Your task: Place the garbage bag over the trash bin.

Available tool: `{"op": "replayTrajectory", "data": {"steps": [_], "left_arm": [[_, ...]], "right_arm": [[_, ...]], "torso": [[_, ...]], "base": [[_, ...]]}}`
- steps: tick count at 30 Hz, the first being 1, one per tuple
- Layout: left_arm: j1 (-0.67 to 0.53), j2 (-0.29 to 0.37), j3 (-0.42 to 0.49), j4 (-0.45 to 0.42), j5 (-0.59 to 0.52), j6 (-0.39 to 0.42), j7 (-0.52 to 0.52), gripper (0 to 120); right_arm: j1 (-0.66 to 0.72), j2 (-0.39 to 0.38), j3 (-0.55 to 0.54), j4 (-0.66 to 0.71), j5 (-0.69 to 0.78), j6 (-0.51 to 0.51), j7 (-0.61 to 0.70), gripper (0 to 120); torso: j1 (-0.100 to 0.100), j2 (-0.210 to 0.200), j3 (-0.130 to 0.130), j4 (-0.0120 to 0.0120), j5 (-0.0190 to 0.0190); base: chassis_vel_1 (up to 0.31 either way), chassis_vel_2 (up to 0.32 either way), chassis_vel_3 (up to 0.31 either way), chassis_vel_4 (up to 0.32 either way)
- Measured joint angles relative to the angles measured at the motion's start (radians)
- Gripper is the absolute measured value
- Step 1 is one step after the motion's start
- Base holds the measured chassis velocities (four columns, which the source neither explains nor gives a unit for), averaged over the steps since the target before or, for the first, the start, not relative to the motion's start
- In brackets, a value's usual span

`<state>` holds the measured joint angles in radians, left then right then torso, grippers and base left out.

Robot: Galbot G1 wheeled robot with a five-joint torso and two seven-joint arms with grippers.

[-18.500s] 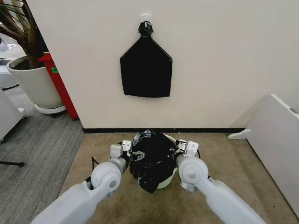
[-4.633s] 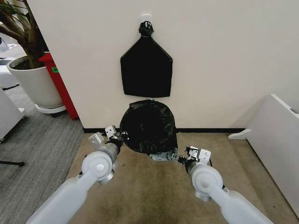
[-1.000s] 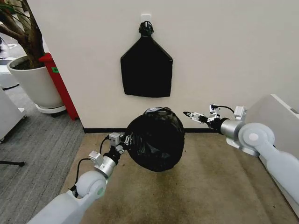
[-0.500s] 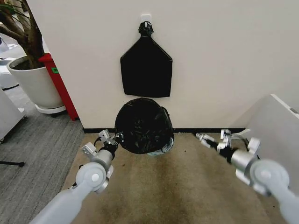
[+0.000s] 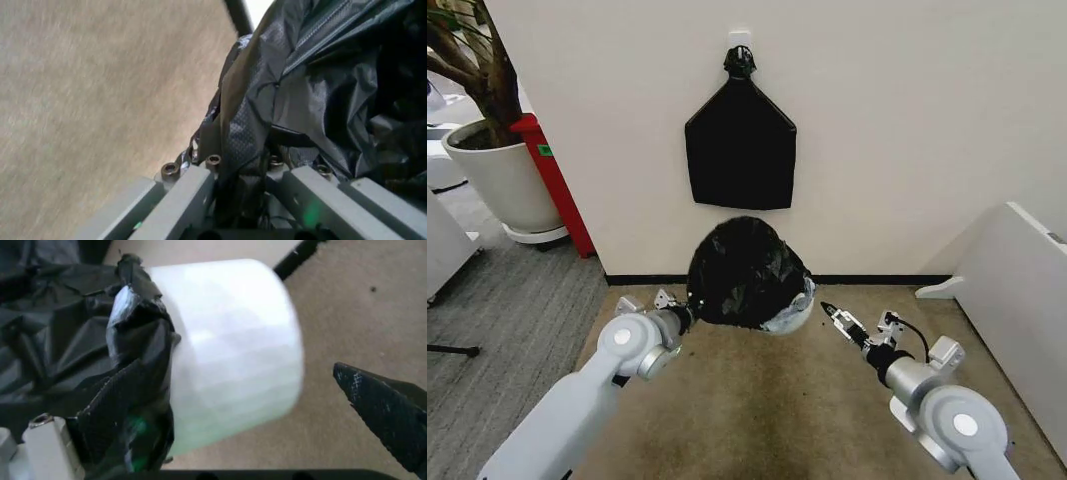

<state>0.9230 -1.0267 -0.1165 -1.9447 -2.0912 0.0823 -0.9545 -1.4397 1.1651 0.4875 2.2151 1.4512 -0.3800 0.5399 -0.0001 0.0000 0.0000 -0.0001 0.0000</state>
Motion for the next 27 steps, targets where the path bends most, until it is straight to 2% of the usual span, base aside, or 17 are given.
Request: {"op": "replayTrajectory", "data": {"steps": [12, 15, 22, 27], "left_arm": [[-0.003, -0.009, 0.014, 0.007, 0.042, 0.008, -0.004, 1], [-0.004, -0.009, 0.014, 0.009, 0.048, 0.008, -0.001, 1], [-0.012, -0.018, 0.022, 0.028, 0.074, 0.007, -0.005, 1], [-0.015, -0.030, 0.026, 0.028, 0.078, 0.006, -0.008, 1]], "right_arm": [[0.009, 0.019, -0.011, -0.047, -0.064, -0.002, 0.035, 100], [0.010, 0.024, -0.003, -0.035, -0.060, 0.000, 0.049, 100], [-0.023, 0.033, -0.014, 0.085, -0.030, 0.004, 0.052, 100], [-0.027, 0.047, -0.048, 0.061, -0.049, -0.003, 0.035, 100]], "torso": [[0.000, 0.000, 0.000, 0.0002, 0.0001], [0.000, 0.000, 0.000, 0.0001, 0.0001], [0.000, 0.000, 0.000, 0.0001, -0.0004], [0.000, 0.000, 0.000, 0.0001, 0.0000]], "base": [[0.000, 0.000, 0.000, 0.000], [0.000, 0.000, 0.000, 0.000], [0.000, 0.000, 0.000, 0.000], [0.000, 0.000, 0.000, 0.000]]}}
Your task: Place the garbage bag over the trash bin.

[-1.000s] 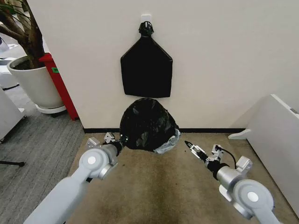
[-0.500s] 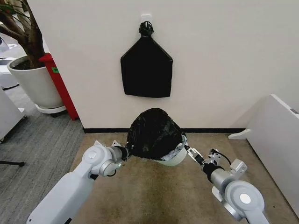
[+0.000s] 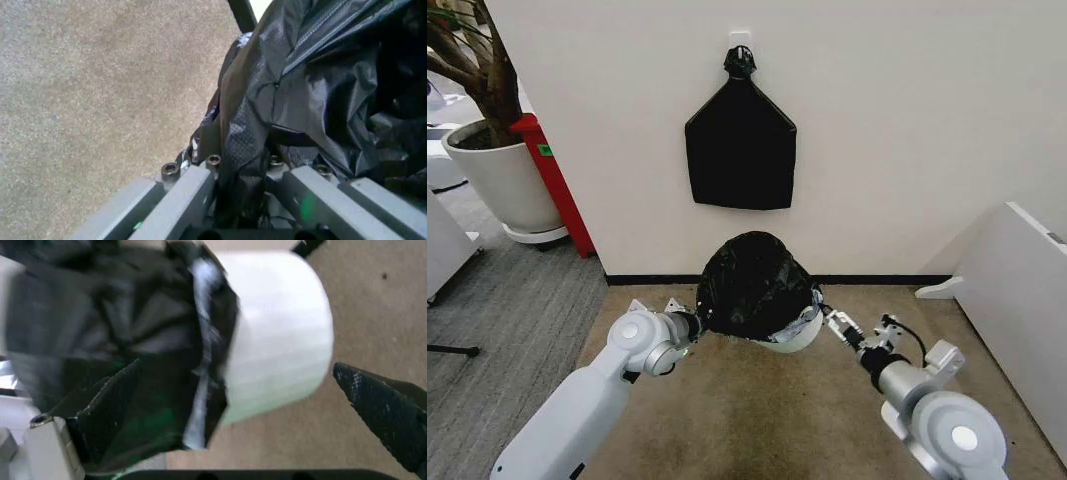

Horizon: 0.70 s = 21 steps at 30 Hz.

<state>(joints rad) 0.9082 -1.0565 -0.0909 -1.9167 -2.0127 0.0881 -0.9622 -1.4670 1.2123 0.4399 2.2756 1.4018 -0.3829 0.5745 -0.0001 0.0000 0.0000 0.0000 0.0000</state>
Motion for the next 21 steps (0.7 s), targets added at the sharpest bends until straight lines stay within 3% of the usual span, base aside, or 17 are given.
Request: {"op": "replayTrajectory", "data": {"steps": [11, 21], "left_arm": [[0.001, -0.003, 0.001, -0.017, 0.004, -0.002, -0.004, 1], [-0.009, -0.007, 0.001, -0.023, -0.007, -0.002, -0.011, 1]], "right_arm": [[0.030, 0.027, -0.038, -0.110, -0.052, -0.007, -0.003, 100], [-0.007, 0.037, -0.023, -0.243, -0.212, 0.011, -0.069, 100]], "torso": [[0.000, 0.000, 0.000, 0.0002, 0.0000], [0.000, 0.000, 0.000, 0.0000, 0.0001]], "base": [[0.000, 0.000, 0.000, 0.000], [0.000, 0.000, 0.000, 0.000]]}}
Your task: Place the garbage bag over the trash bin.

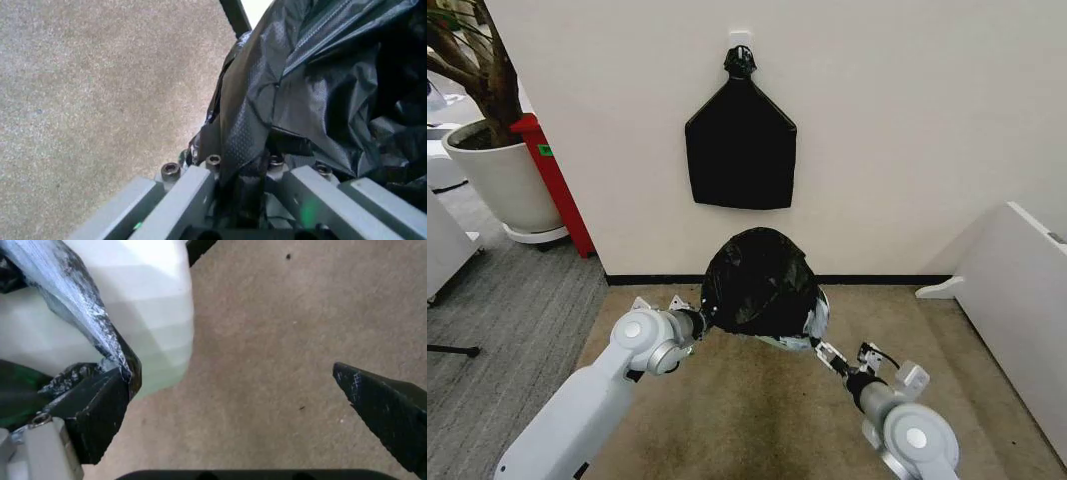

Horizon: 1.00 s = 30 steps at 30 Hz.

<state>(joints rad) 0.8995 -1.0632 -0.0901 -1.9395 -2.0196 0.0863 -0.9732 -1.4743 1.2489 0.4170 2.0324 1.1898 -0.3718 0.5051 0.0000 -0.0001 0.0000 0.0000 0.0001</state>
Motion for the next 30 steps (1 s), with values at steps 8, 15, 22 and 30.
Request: {"op": "replayTrajectory", "data": {"steps": [8, 15, 22, 30], "left_arm": [[-0.010, 0.001, 0.002, -0.004, -0.002, 0.001, -0.005, 1], [-0.024, 0.010, 0.005, 0.000, 0.046, 0.012, 0.004, 1], [-0.019, 0.013, 0.041, 0.019, 0.266, 0.016, 0.085, 1], [0.016, 0.046, 0.112, 0.030, 0.658, 0.013, 0.251, 1]], "right_arm": [[-0.018, 0.010, 0.003, 0.055, 0.001, 0.012, 0.009, 100], [-0.101, 0.016, 0.016, 0.193, 0.012, 0.012, 0.015, 100], [-0.150, -0.012, 0.042, 0.366, -0.023, 0.013, 0.028, 100], [0.060, -0.244, 0.034, 0.416, -0.151, -0.011, -0.004, 100]], "torso": [[0.000, 0.000, 0.000, 0.0001, -0.0001], [0.000, 0.000, 0.000, 0.0000, 0.0000], [0.000, 0.000, 0.000, -0.0002, -0.0001], [0.000, 0.000, 0.000, 0.0001, 0.0001]], "base": [[0.000, 0.000, 0.000, 0.000], [0.000, 0.000, 0.000, 0.000], [0.000, 0.000, 0.000, 0.000], [0.000, 0.000, 0.000, 0.000]]}}
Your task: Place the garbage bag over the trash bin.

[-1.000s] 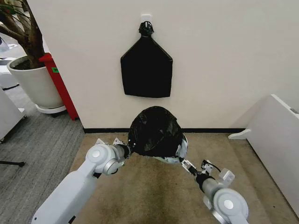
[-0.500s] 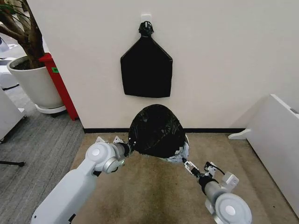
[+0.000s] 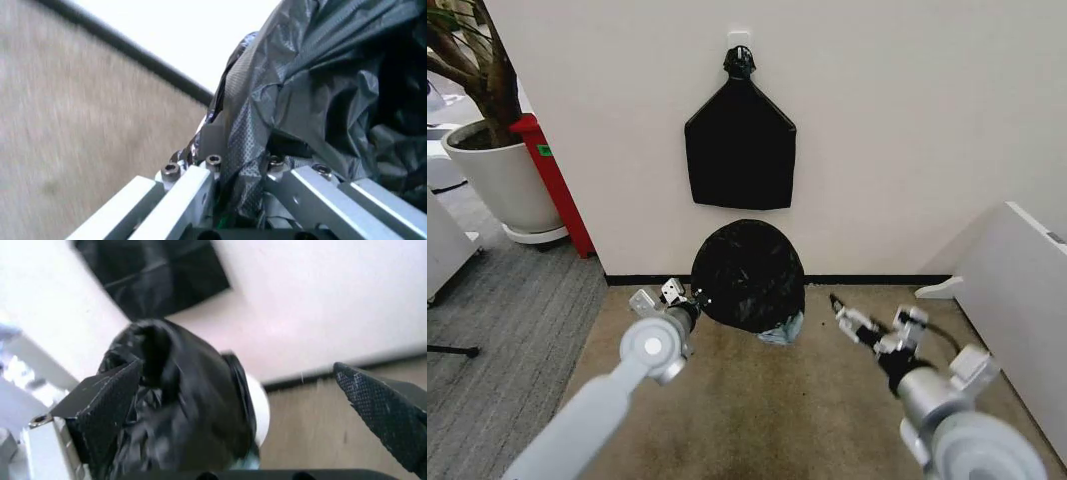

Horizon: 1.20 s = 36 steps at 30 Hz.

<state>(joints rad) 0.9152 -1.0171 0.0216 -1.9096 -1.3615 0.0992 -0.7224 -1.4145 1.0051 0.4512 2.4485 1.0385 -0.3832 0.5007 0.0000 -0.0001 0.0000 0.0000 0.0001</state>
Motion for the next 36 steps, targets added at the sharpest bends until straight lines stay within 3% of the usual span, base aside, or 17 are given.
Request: {"op": "replayTrajectory", "data": {"steps": [3, 6, 9, 11, 12, 18, 19, 25, 30, 36], "left_arm": [[0.000, 0.004, 0.044, 0.023, 0.167, -0.024, 0.062, 1], [-0.005, 0.002, 0.061, 0.029, 0.215, -0.033, 0.070, 1], [-0.013, 0.000, 0.085, 0.034, 0.283, -0.045, 0.086, 1], [-0.017, -0.001, 0.099, 0.035, 0.318, -0.051, 0.094, 1], [-0.017, -0.001, 0.099, 0.035, 0.318, -0.051, 0.094, 1], [-0.028, 0.009, 0.122, 0.016, 0.375, -0.059, 0.128, 1], [-0.028, 0.009, 0.122, 0.016, 0.375, -0.059, 0.128, 1], [-0.033, 0.016, 0.135, 0.009, 0.439, -0.079, 0.171, 1], [-0.033, 0.017, 0.135, 0.006, 0.469, -0.090, 0.188, 1], [-0.029, 0.019, 0.141, 0.003, 0.518, -0.104, 0.207, 1]], "right_arm": [[0.169, -0.108, -0.074, -0.035, -0.005, -0.029, -0.061, 94], [0.228, -0.132, -0.126, -0.043, 0.043, -0.038, -0.064, 88], [0.329, -0.141, -0.239, -0.055, 0.139, -0.056, -0.029, 75], [0.409, -0.117, -0.350, -0.069, 0.196, -0.058, 0.022, 67], [0.409, -0.117, -0.350, -0.069, 0.196, -0.058, 0.022, 67], [0.630, 0.038, -0.563, -0.229, 0.297, -0.043, 0.287, 42], [0.630, 0.038, -0.563, -0.229, 0.297, -0.043, 0.287, 42], [0.702, 0.129, -0.595, -0.366, 0.346, -0.028, 0.477, 16], [0.712, 0.157, -0.594, -0.393, 0.415, -0.009, 0.572, 0], [0.754, 0.221, -0.613, -0.470, 0.414, 0.019, 0.640, 0]], "torso": [[0.000, 0.000, 0.000, 0.0004, -0.0002], [0.000, 0.000, 0.000, 0.0001, -0.0002], [0.000, 0.000, 0.000, -0.0001, 0.0000], [0.000, 0.000, 0.000, -0.0003, -0.0004], [0.000, 0.000, 0.000, -0.0003, -0.0004], [0.000, 0.000, 0.000, 0.0002, -0.0002], [0.000, 0.000, 0.000, 0.0002, -0.0002], [0.000, 0.000, 0.000, -0.0001, -0.0003], [0.000, 0.000, 0.000, -0.0002, -0.0003], [0.000, 0.000, 0.000, -0.0001, -0.0004]], "base": [[0.000, 0.000, 0.000, 0.000], [0.000, 0.000, 0.000, 0.000], [0.000, 0.000, 0.000, 0.000], [0.000, 0.000, 0.000, 0.000], [0.000, 0.000, 0.000, 0.000], [0.000, 0.000, 0.000, 0.000], [0.000, 0.000, 0.000, 0.000], [0.000, 0.000, 0.000, 0.000], [0.000, 0.000, 0.000, 0.000], [0.000, 0.000, 0.000, 0.000]]}}
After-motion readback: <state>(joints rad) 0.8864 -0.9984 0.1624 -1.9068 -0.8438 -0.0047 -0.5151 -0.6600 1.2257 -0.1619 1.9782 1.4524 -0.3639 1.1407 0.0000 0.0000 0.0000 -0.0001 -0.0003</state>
